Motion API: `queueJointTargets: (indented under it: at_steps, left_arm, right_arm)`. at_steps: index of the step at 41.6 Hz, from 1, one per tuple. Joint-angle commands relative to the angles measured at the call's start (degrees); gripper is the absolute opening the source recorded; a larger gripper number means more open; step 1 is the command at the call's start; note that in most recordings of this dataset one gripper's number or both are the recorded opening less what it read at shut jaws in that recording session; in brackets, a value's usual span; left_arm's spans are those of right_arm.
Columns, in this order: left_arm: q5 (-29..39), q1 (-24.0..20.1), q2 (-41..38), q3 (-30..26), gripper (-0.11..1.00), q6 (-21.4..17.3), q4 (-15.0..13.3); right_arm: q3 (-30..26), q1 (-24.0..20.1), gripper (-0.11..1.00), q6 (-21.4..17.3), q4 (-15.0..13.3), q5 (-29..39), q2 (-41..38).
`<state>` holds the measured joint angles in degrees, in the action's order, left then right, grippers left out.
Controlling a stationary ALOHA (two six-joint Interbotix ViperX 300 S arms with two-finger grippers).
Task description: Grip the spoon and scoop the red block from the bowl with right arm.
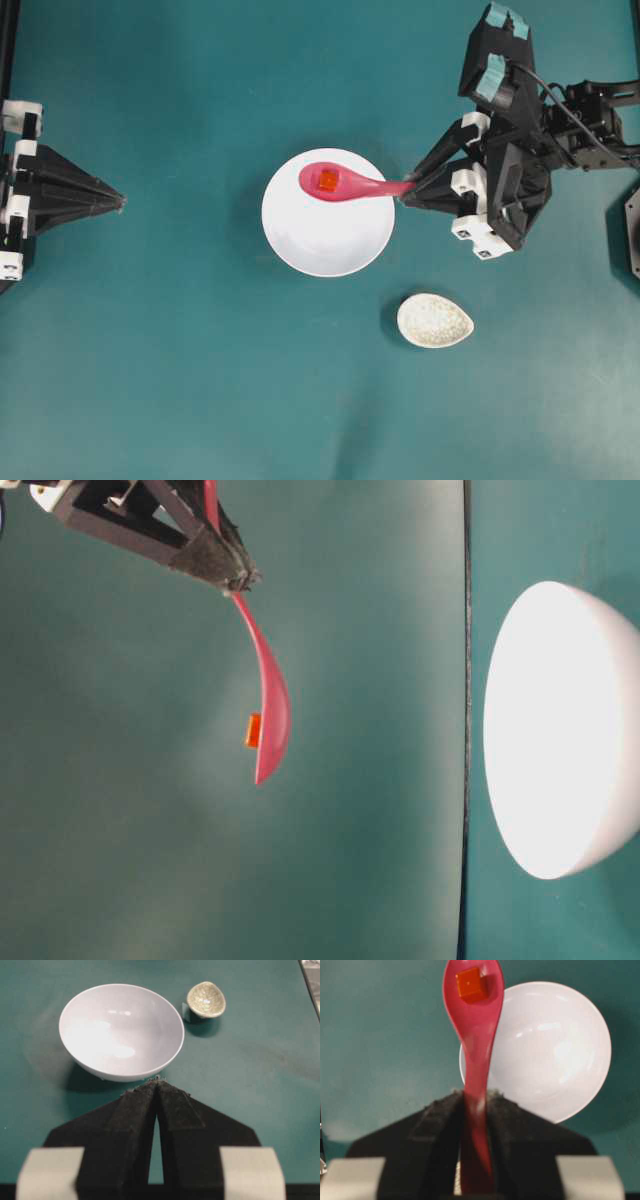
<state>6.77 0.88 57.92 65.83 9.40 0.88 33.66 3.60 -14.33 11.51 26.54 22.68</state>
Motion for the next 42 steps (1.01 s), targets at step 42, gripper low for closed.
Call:
queueJointTargets:
  at_steps: [42]
  left_arm:
    - [-0.53, 0.09, -0.44, -1.49, 0.0, -0.18, 0.18]
  right_arm:
    - [-1.49, 0.0, 0.22, -2.46, -0.09, 0.0, 0.97]
